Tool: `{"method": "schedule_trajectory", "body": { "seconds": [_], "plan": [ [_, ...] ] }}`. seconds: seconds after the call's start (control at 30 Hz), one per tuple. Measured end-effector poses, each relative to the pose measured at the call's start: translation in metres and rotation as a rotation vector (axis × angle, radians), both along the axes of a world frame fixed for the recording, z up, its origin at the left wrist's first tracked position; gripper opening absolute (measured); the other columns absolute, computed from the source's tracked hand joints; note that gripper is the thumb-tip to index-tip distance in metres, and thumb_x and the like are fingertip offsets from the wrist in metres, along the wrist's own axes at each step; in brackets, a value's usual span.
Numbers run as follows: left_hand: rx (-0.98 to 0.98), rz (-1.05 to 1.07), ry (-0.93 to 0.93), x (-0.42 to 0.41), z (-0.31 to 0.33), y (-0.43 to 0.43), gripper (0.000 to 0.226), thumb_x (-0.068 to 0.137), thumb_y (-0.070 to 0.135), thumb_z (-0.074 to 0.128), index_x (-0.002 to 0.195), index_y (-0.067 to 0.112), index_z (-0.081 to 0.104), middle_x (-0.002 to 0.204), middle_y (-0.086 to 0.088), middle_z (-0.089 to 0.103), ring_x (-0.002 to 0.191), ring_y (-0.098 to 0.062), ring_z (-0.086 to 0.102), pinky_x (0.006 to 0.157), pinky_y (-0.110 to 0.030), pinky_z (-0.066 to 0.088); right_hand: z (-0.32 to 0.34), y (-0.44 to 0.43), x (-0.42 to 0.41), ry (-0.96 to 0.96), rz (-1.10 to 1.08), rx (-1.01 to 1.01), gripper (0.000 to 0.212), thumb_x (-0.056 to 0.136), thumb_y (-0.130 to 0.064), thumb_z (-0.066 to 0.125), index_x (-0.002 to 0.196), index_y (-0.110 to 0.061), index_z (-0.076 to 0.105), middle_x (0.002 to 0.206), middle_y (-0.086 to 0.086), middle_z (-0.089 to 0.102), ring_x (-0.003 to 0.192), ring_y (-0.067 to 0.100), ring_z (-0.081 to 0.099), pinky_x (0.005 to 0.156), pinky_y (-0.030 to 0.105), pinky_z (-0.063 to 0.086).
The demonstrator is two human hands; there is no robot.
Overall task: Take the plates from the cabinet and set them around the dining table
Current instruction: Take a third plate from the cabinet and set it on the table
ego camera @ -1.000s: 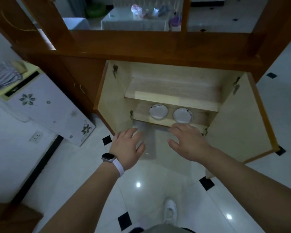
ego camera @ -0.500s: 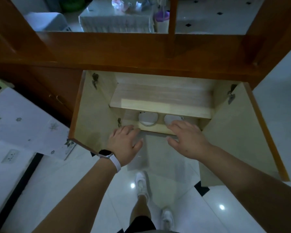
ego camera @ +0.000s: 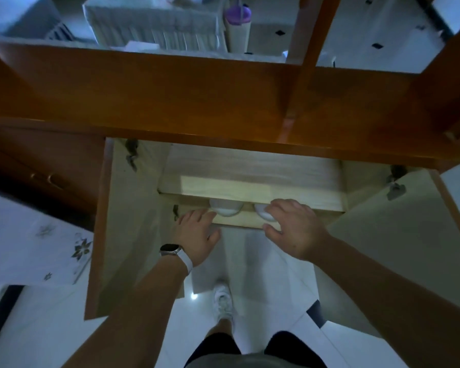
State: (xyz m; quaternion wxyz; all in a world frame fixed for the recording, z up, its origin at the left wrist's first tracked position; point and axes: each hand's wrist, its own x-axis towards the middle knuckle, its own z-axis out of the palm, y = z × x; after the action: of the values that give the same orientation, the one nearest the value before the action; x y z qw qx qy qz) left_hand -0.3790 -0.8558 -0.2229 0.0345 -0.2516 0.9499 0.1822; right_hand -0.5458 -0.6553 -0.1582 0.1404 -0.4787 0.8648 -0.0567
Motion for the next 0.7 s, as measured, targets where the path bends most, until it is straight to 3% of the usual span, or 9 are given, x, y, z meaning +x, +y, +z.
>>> {"method": "schedule_trajectory", "body": {
  "seconds": [0.1, 0.2, 0.37, 0.53, 0.7],
  "plan": [
    [0.032, 0.020, 0.048, -0.014, -0.011, -0.016, 0.057, 0.081, 0.047, 0.037, 0.122, 0.016, 0.061, 0.123, -0.013, 0.060, 0.112, -0.035, 0.055, 0.093, -0.044, 0.042, -0.013, -0.016, -0.001, -0.019, 0.000, -0.021, 0.056, 0.085, -0.050, 0.038, 0.120, -0.016, 0.065, 0.126, 0.006, 0.062, 0.114, 0.029, 0.056, 0.094, 0.042, 0.043],
    [0.068, 0.022, 0.070, -0.027, -0.019, -0.022, 0.054, 0.082, 0.047, 0.039, 0.122, 0.018, 0.061, 0.126, -0.013, 0.059, 0.114, -0.035, 0.053, 0.097, -0.047, 0.040, -0.030, -0.027, -0.005, -0.041, 0.011, -0.046, 0.049, 0.082, -0.045, 0.046, 0.108, -0.012, 0.070, 0.112, 0.010, 0.069, 0.100, 0.033, 0.064, 0.083, 0.045, 0.051],
    [0.054, 0.034, 0.055, -0.039, -0.036, -0.017, 0.055, 0.081, 0.047, 0.038, 0.121, 0.018, 0.061, 0.128, -0.013, 0.059, 0.116, -0.035, 0.053, 0.097, -0.047, 0.040, -0.055, -0.039, -0.021, -0.072, 0.056, -0.044, 0.050, 0.082, -0.045, 0.044, 0.108, -0.011, 0.070, 0.110, 0.010, 0.068, 0.099, 0.033, 0.063, 0.081, 0.044, 0.052],
    [0.045, 0.087, 0.027, -0.041, -0.108, -0.016, 0.059, 0.081, 0.047, 0.037, 0.122, 0.014, 0.062, 0.129, -0.016, 0.058, 0.117, -0.035, 0.052, 0.099, -0.047, 0.039, -0.123, -0.042, -0.044, -0.068, 0.099, -0.094, 0.051, 0.082, -0.044, 0.045, 0.109, -0.009, 0.070, 0.113, 0.012, 0.069, 0.099, 0.034, 0.064, 0.082, 0.043, 0.051],
    [0.050, 0.159, 0.033, -0.050, -0.214, -0.028, 0.061, 0.082, 0.049, 0.036, 0.126, 0.014, 0.060, 0.132, -0.015, 0.056, 0.117, -0.036, 0.052, 0.099, -0.046, 0.039, -0.236, -0.047, -0.058, -0.095, 0.165, -0.055, 0.046, 0.084, -0.041, 0.047, 0.104, -0.007, 0.071, 0.107, 0.018, 0.069, 0.097, 0.037, 0.066, 0.078, 0.048, 0.055]
  ]
}}
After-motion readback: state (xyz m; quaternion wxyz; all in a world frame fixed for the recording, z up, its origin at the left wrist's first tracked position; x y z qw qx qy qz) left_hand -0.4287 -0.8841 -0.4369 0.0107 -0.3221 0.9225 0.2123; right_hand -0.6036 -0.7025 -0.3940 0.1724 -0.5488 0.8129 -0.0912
